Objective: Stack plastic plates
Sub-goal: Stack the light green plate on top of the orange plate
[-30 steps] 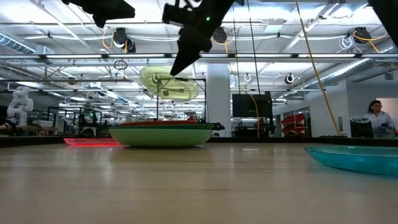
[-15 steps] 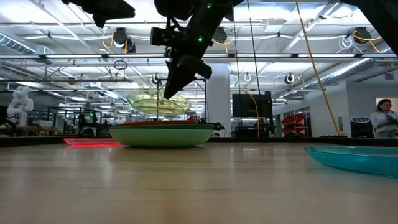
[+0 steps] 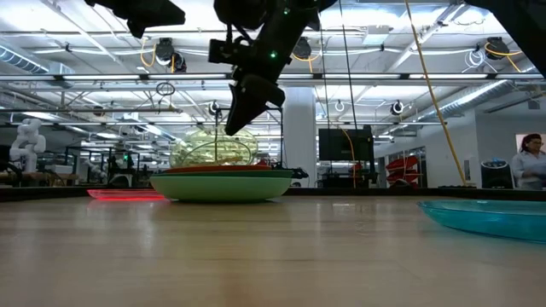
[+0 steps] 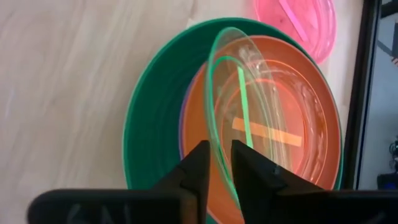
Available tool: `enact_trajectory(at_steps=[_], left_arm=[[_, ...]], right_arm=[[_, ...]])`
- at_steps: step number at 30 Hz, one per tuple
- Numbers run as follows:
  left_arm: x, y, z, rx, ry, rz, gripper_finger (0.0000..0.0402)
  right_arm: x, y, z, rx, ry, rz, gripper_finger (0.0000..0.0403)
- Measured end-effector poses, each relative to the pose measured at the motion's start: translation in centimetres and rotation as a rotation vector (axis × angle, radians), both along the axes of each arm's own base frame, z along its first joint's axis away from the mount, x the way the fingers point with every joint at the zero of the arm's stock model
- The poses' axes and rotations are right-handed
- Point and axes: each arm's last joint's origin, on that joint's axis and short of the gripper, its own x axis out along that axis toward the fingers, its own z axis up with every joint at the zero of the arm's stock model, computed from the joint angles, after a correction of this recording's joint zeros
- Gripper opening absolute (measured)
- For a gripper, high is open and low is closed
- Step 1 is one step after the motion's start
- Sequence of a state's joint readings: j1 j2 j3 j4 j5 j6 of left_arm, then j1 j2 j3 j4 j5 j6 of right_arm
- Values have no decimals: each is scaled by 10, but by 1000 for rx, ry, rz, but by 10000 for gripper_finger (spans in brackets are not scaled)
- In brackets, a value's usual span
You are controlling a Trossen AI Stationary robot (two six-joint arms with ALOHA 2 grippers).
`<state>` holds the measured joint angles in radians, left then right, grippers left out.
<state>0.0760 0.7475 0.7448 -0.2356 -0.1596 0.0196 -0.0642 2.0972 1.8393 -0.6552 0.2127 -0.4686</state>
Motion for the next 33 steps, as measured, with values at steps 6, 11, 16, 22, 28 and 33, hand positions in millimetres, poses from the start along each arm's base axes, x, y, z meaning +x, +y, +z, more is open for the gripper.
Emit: enact_trajectory(at_steps=[6,11,16,22,28,33], left_arm=[[0,0,0,-2,-1,0,83],[0,0,0,-2,-1,0,83],[0,0,0,-2,0,0,83],[0,0,0,-2,0,0,83],[0,0,0,-2,-1,0,83],[0,0,0,-3,-1,0,83]], right_arm=[[0,-5,0,13,-13,-33,114],[0,-13,1,47,-35,-96,155],[-2,-17,-1,129,-30,-122,181],[-2,-16,-1,157,-33,-129,198],[-2,-20,-1,159,-35,-143,210],[-2,-24,0,160,-41,-135,212]])
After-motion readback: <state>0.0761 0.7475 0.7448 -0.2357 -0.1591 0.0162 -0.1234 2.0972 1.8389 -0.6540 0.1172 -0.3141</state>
